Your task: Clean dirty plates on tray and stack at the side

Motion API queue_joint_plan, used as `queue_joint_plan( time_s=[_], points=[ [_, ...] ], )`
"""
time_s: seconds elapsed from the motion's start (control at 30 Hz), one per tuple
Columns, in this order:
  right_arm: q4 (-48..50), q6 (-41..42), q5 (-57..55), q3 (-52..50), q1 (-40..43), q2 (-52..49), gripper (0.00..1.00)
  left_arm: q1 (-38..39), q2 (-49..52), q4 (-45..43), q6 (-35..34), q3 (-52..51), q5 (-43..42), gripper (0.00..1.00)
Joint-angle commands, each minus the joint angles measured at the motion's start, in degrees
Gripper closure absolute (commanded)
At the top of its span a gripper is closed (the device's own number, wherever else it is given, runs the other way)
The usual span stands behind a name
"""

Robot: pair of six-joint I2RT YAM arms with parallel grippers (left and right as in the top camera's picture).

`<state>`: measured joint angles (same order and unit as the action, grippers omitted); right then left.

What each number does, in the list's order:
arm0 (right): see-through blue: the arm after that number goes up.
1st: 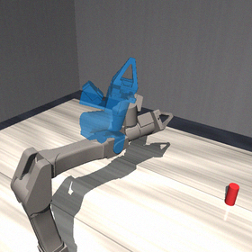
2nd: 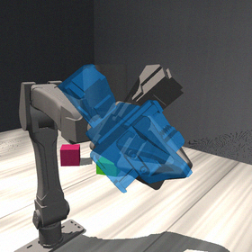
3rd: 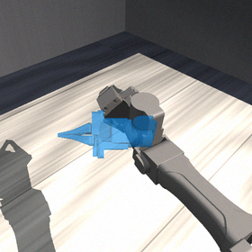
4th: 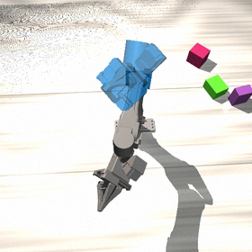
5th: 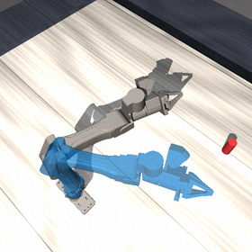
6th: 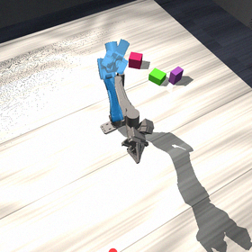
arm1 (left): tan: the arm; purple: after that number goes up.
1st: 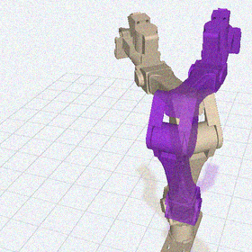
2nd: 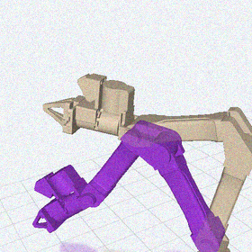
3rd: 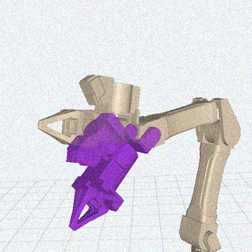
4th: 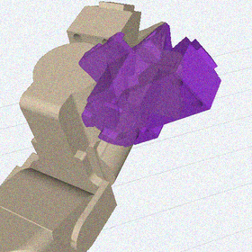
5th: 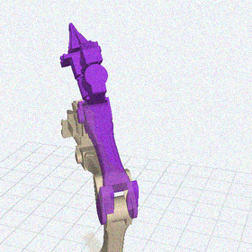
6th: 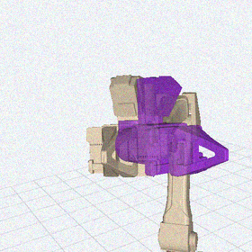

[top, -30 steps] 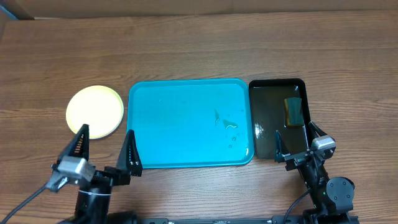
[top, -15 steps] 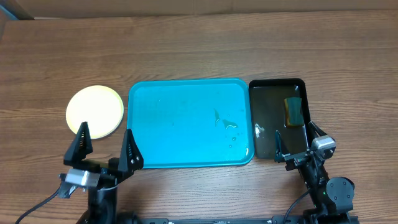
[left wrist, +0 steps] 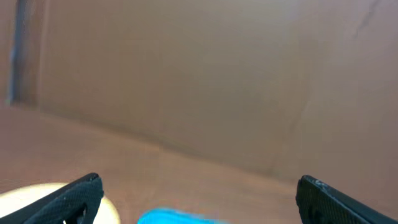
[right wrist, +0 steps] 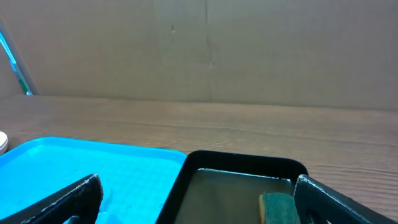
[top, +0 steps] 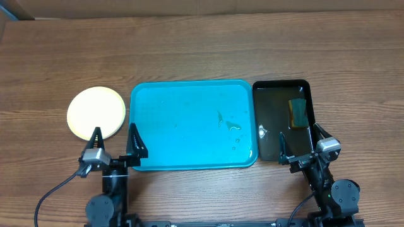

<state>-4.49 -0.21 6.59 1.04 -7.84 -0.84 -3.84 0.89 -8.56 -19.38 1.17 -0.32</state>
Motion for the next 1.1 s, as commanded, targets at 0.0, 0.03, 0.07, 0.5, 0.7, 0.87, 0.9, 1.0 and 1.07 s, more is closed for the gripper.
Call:
queue_joint_plan(
  time_s=[0.0,0.03,0.07,0.5,0.7,0.87,0.9,1.0,1.07],
  points=[
    [0.3,0.2,-0.5,-0.6,0.5,0.7,0.00,0.2,-0.7,4.2,0.2,-0.9,4.4,0.00],
    [0.3,0.2,-0.5,-0.6,0.5,0.7,0.00,0.2,-0.7,6.0,0.3,-0.9,5.0,0.00],
    [0.3,0.2,-0.5,-0.6,0.5,0.7,0.00,0.2,-0.7,7.5,0.8,-0.9,5.3,0.00],
    [0.3,0.2,-0.5,-0.6,0.5,0.7,0.00,2.1,-0.7,13.0,13.4,-0.9,-0.1,0.00],
    [0.3,0.2,-0.5,-0.6,0.5,0.7,0.00,2.0,-0.7,13.0,13.4,-0.9,-0.1,0.00],
    [0.3,0.2,-0.5,-0.6,0.5,0.7,0.00,2.0,-0.7,13.0,13.4,-0.9,-0.1,0.00],
    [0.3,0.2,-0.5,-0.6,0.5,0.7,0.00,2.0,-0.7,13.0,13.4,-0.9,-0.1,0.00],
    [0.3,0.2,-0.5,-0.6,0.5,0.7,0.00,2.0,-0.6,13.0,13.4,-0.9,-0.1,0.00],
    [0.3,0.2,-0.5,-0.6,0.5,0.7,0.00,2.0,-0.6,13.0,13.4,-0.9,-0.1,0.00]
  ],
)
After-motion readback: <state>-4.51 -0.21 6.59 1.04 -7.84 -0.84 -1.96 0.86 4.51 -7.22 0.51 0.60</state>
